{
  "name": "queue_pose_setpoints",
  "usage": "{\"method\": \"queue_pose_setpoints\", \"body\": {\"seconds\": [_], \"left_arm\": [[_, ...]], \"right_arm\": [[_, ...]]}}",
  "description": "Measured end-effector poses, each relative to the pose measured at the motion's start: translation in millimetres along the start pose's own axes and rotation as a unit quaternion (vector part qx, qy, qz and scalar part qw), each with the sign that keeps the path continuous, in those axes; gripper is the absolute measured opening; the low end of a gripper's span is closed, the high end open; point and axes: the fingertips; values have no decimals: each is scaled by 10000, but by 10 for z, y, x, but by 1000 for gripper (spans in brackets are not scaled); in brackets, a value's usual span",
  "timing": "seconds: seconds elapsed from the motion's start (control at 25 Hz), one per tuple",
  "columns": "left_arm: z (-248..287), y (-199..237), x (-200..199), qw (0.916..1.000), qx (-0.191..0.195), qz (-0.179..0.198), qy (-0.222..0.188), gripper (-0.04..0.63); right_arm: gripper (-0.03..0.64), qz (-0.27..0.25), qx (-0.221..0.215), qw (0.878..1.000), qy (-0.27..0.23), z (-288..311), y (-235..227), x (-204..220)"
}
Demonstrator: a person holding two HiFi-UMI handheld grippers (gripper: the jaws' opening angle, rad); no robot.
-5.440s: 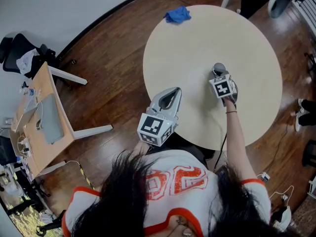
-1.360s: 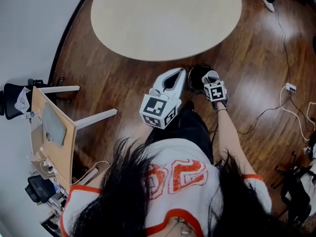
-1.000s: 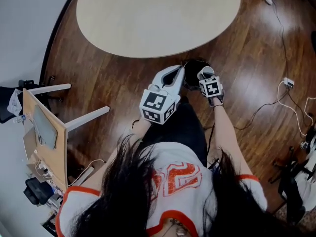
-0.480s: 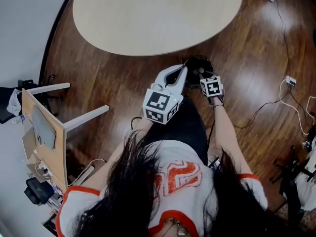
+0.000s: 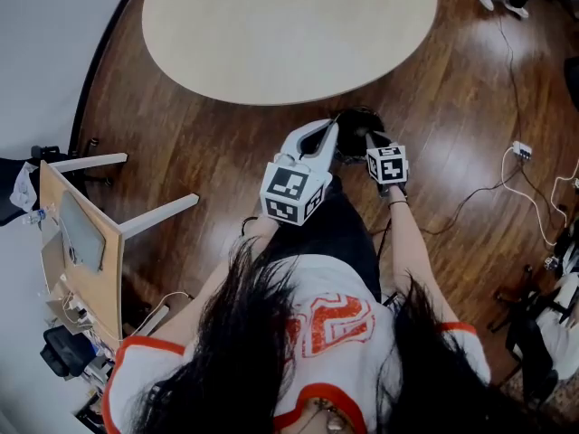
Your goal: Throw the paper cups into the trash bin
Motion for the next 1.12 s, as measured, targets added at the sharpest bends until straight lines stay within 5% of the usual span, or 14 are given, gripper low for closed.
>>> {"method": "queue_pose_setpoints", "body": {"seconds": [0.44,0.72,1.12], "left_arm": [[-67,39,-226,9999,109,6,-96,0],[-30,55,-315,9996,171,34,-211,0],[-35,65,-414,9991,188,1,-378,0]], "right_arm": [[2,237,621,9913,-1139,-1042,102,-791],[2,929,686,9755,-1872,-1664,211,-1243],[1,1062,495,9600,-2543,-2163,447,-1734]]}}
Point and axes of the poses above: the fingertips, and each gripper's own axes: z forward along the fingers, y to its left, x out of its underside, and after that the axes turned 14 degrees about -z, right-handed
